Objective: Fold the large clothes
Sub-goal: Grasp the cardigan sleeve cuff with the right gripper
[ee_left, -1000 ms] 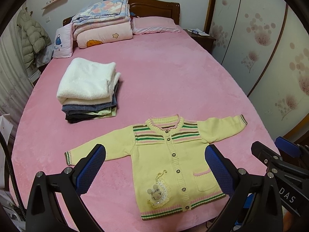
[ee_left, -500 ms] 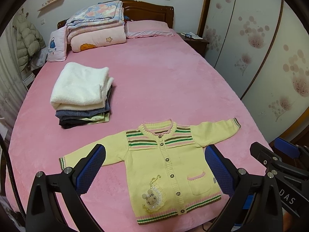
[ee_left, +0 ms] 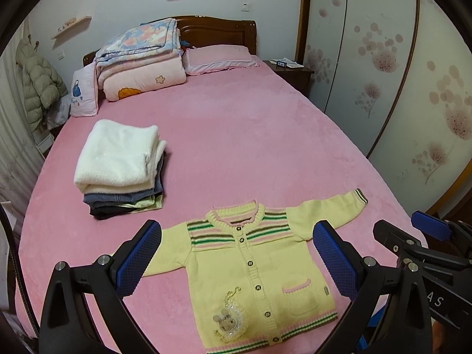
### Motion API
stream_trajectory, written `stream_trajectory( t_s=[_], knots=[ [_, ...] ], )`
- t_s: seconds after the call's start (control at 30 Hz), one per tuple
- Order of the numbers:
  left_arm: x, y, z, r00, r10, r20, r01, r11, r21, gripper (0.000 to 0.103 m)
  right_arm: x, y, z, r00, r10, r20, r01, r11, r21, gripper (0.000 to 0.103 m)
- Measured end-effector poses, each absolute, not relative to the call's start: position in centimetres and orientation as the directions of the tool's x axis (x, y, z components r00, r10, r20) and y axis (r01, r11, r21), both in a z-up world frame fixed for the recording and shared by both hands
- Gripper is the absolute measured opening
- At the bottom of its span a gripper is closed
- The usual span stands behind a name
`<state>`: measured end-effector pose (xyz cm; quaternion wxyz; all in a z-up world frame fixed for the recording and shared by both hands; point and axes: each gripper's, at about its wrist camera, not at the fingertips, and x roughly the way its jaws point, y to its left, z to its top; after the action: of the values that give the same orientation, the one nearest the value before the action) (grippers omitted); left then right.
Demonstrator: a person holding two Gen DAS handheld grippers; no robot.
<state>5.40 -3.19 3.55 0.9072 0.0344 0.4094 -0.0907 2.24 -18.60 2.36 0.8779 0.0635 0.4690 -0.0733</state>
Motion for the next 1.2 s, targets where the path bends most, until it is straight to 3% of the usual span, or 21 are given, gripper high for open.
stream_trajectory(
  t_s=[0.47, 0.67, 1.2],
  knots=[
    [8.9, -15.1, 1.4, 0.672, -0.095, -0.734, 0.123, 0.992, -0.015, 0.102, 7.4, -30.7, -0.4, 0.579, 0.054, -0.813, 0.06, 0.992, 0.108, 0.067],
    [11.8, -20.7, -4.4, 0.617, -0.113, -0.779, 0.077, 0.994, -0.083, 0.102, 9.9, -37.4, -6.1, 0.527, 0.092, -0.845, 0.049, 0.989, 0.138, 0.067],
    [20.5, -28.0, -22.5, 0.511, -0.064, -0.857, 0.055, 0.998, -0.041, 0.102, 17.2, -50.7, -25.9, 0.359, 0.014, -0.933, 0.237, 0.966, 0.106, 0.067]
  ],
)
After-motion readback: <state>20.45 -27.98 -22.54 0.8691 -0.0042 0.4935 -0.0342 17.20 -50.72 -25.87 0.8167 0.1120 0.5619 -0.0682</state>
